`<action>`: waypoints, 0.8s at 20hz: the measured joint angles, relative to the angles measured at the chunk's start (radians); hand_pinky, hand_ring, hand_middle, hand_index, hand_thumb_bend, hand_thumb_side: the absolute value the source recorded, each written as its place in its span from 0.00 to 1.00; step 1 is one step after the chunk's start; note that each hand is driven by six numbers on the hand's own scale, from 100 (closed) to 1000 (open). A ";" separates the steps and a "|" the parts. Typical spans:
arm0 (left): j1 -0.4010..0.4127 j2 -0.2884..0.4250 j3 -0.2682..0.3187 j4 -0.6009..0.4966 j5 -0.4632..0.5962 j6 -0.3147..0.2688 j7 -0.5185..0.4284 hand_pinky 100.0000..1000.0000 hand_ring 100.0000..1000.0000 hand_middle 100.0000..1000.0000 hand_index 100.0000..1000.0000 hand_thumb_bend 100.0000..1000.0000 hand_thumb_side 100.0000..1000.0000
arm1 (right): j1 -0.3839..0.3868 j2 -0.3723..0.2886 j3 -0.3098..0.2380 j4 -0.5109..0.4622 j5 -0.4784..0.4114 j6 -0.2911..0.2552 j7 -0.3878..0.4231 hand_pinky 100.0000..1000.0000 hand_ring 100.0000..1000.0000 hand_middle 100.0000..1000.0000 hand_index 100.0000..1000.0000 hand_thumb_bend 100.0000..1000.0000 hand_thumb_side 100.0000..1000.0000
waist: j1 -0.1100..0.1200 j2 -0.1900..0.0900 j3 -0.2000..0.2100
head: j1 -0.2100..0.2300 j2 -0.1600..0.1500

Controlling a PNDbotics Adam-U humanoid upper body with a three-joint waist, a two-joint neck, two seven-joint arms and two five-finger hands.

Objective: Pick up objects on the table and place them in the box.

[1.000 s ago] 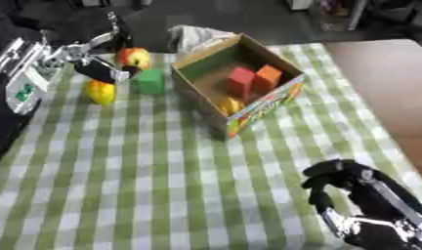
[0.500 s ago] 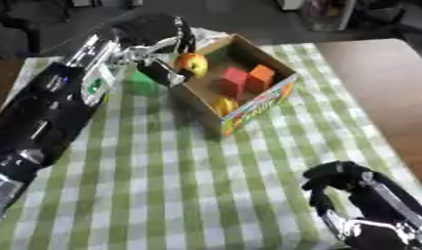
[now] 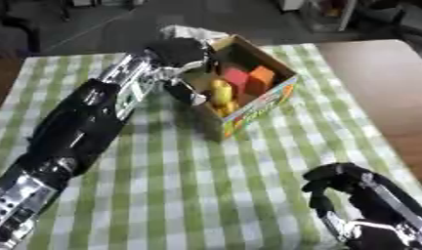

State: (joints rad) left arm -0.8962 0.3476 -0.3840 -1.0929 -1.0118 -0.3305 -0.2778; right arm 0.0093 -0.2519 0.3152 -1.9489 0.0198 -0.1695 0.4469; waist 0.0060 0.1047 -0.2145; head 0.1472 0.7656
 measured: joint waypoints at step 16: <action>0.062 0.262 0.139 -0.068 0.127 0.163 -0.038 0.66 0.59 0.64 0.82 0.22 0.20 | 0.006 0.000 -0.006 0.001 0.003 -0.003 -0.005 0.65 0.42 0.39 0.71 0.00 0.07 | 0.010 -0.002 0.034 | -0.022 0.000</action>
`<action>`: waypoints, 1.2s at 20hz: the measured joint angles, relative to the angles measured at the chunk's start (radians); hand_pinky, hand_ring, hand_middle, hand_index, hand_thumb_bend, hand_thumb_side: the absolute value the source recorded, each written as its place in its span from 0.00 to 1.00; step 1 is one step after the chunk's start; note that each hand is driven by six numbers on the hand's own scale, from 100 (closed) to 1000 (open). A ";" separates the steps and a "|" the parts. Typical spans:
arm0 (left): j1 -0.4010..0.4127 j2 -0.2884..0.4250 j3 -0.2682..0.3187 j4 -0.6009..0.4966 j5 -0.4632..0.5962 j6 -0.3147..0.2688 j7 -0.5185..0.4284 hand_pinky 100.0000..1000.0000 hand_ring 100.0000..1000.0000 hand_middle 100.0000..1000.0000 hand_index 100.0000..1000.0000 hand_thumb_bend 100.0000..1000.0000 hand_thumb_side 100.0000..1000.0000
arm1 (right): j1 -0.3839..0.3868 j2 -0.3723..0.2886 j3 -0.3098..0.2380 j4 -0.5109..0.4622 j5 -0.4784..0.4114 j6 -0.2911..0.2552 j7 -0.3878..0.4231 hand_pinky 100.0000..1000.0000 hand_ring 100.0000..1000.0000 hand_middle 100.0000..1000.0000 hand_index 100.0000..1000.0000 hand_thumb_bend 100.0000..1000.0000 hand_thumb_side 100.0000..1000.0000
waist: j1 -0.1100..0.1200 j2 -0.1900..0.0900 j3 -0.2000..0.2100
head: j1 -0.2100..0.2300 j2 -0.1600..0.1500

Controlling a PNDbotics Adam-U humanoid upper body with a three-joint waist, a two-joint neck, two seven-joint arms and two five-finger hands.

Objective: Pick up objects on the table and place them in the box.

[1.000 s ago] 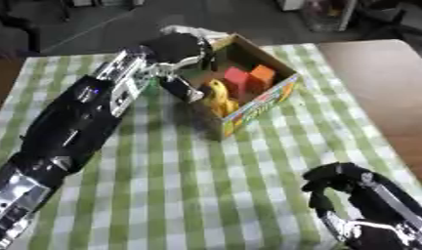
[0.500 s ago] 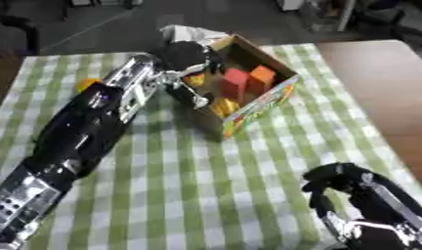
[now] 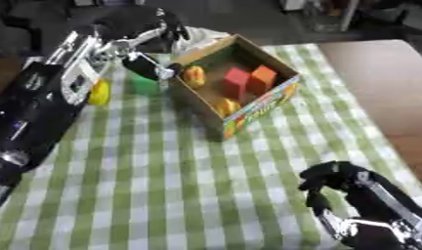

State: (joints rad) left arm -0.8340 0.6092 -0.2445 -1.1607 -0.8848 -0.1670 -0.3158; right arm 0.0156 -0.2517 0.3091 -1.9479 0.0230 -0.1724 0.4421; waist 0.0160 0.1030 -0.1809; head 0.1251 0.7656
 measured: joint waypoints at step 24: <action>-0.028 -0.076 0.215 0.538 -0.232 0.165 0.087 0.67 0.59 0.65 0.82 0.26 0.23 | 0.003 0.000 0.000 0.000 0.000 -0.001 0.000 0.65 0.42 0.39 0.70 0.00 0.09 | -0.009 0.000 -0.016 | -0.003 0.000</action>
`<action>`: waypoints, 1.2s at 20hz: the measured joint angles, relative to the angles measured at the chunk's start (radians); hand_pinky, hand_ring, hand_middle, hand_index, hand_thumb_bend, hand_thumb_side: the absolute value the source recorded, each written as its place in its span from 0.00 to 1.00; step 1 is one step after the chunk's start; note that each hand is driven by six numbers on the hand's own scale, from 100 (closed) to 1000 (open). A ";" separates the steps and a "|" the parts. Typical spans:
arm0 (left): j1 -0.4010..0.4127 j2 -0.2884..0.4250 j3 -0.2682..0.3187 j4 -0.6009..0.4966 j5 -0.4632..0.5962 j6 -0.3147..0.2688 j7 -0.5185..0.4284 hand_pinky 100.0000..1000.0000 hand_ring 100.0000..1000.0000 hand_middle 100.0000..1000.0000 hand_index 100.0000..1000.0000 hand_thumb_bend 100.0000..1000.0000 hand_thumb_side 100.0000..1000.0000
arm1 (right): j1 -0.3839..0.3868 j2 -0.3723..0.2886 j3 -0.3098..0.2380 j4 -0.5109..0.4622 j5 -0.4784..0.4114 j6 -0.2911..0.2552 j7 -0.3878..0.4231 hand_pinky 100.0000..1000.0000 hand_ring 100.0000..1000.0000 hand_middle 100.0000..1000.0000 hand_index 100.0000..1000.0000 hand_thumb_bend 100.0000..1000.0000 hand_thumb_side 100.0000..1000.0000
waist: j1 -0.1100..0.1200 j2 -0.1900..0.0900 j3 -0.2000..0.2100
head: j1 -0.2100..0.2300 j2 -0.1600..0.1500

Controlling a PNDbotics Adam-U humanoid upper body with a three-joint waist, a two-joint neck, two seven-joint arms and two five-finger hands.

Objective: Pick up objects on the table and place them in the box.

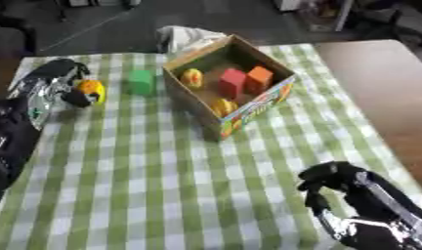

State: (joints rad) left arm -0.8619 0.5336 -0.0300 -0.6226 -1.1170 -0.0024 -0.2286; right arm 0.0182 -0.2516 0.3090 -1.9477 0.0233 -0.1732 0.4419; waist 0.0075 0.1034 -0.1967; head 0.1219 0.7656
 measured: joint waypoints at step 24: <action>-0.039 0.001 -0.143 -0.401 0.236 -0.182 -0.026 0.49 0.36 0.34 0.57 0.01 0.11 | 0.000 0.000 0.001 0.000 0.000 0.003 0.000 0.64 0.42 0.40 0.70 0.00 0.11 | -0.003 -0.001 0.002 | -0.002 0.000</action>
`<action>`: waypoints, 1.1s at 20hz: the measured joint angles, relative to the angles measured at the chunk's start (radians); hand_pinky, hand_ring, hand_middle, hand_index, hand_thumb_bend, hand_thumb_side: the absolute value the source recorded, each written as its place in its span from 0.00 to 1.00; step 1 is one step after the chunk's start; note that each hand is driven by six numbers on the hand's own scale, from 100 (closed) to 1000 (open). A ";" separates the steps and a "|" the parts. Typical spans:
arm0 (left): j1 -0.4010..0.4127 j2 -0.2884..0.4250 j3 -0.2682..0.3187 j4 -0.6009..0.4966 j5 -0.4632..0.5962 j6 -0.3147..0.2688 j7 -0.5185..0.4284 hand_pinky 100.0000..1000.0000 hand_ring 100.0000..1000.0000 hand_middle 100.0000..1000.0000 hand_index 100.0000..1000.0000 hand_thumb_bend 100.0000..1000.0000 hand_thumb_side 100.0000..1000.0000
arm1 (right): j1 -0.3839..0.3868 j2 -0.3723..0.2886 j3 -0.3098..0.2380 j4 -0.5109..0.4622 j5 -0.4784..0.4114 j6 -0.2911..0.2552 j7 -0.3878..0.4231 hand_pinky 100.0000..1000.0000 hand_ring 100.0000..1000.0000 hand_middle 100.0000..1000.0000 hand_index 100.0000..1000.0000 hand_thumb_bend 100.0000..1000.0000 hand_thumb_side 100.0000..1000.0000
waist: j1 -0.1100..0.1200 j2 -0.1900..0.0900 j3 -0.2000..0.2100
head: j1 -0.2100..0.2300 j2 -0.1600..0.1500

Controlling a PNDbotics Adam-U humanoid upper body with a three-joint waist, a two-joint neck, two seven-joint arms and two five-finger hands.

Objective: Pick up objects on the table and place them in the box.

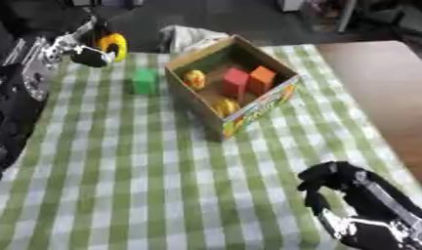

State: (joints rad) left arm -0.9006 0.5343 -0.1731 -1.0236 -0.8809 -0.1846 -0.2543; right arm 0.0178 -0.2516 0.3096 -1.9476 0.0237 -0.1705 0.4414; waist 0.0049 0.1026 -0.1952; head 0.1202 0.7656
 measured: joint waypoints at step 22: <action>0.016 -0.148 -0.190 -0.091 -0.008 -0.134 -0.068 0.64 0.61 0.65 0.80 0.18 0.18 | -0.008 0.000 0.007 0.000 -0.001 0.002 0.005 0.64 0.42 0.40 0.69 0.00 0.11 | -0.001 0.002 -0.025 | 0.001 0.000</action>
State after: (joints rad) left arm -0.8845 0.3861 -0.3630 -1.1145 -0.8892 -0.3189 -0.3221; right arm 0.0096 -0.2516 0.3162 -1.9476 0.0226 -0.1685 0.4466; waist 0.0043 0.1043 -0.2203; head 0.1209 0.7656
